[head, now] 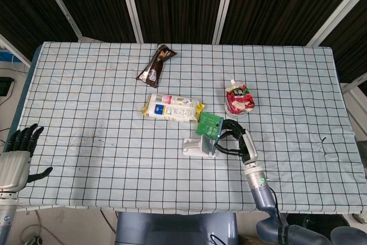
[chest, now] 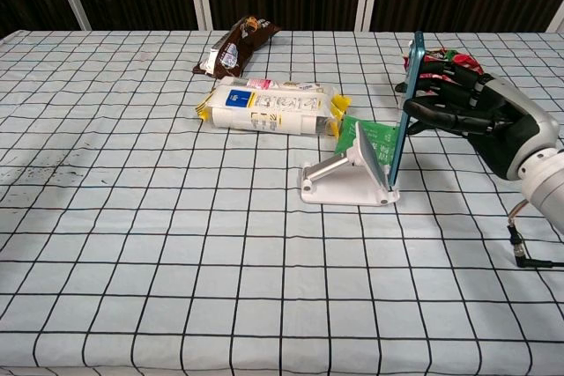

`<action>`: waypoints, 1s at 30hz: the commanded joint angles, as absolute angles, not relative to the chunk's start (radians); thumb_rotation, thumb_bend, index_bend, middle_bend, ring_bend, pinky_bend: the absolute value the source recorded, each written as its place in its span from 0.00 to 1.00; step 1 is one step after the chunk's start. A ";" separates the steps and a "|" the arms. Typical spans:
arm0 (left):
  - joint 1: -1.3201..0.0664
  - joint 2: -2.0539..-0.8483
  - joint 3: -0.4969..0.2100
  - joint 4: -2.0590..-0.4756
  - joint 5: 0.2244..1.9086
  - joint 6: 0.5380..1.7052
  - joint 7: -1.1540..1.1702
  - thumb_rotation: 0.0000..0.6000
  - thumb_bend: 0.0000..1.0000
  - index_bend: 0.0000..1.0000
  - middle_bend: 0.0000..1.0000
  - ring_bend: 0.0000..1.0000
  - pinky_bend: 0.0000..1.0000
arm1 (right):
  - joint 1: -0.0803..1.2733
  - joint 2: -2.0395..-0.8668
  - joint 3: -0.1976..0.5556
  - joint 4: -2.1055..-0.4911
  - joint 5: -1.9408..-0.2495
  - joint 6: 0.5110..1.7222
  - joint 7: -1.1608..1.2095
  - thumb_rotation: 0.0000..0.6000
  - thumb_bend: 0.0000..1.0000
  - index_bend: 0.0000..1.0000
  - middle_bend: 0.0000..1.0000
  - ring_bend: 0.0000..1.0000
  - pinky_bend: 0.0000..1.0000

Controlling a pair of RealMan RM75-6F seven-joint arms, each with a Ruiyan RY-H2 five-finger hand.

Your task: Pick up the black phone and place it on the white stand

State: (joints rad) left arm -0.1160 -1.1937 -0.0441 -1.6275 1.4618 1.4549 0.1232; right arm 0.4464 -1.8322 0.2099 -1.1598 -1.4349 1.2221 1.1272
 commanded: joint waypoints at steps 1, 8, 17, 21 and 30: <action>-0.116 -1.194 -0.044 -1.628 1.462 1.454 0.123 1.00 0.00 0.00 0.00 0.00 0.00 | 0.445 -1.834 0.208 -1.160 -1.435 1.223 1.127 1.00 0.86 0.87 0.77 0.54 0.47; -0.116 -1.193 -0.044 -1.628 1.461 1.454 0.122 1.00 0.00 0.00 0.00 0.00 0.00 | 0.447 -1.842 0.205 -1.146 -1.437 1.224 1.119 1.00 0.86 0.87 0.77 0.54 0.47; -0.116 -1.193 -0.044 -1.628 1.461 1.453 0.122 1.00 0.00 0.00 0.00 0.00 0.00 | 0.444 -1.851 0.197 -1.132 -1.441 1.229 1.105 1.00 0.86 0.87 0.77 0.53 0.46; -0.116 -1.193 -0.045 -1.628 1.459 1.453 0.119 1.00 0.00 0.00 0.00 0.00 0.00 | 0.443 -1.857 0.195 -1.123 -1.444 1.235 1.094 1.00 0.86 0.87 0.77 0.53 0.45; -0.116 -1.192 -0.046 -1.629 1.457 1.451 0.116 1.00 0.00 0.00 0.00 0.00 0.00 | 0.440 -1.868 0.193 -1.114 -1.445 1.243 1.075 1.00 0.86 0.87 0.76 0.52 0.43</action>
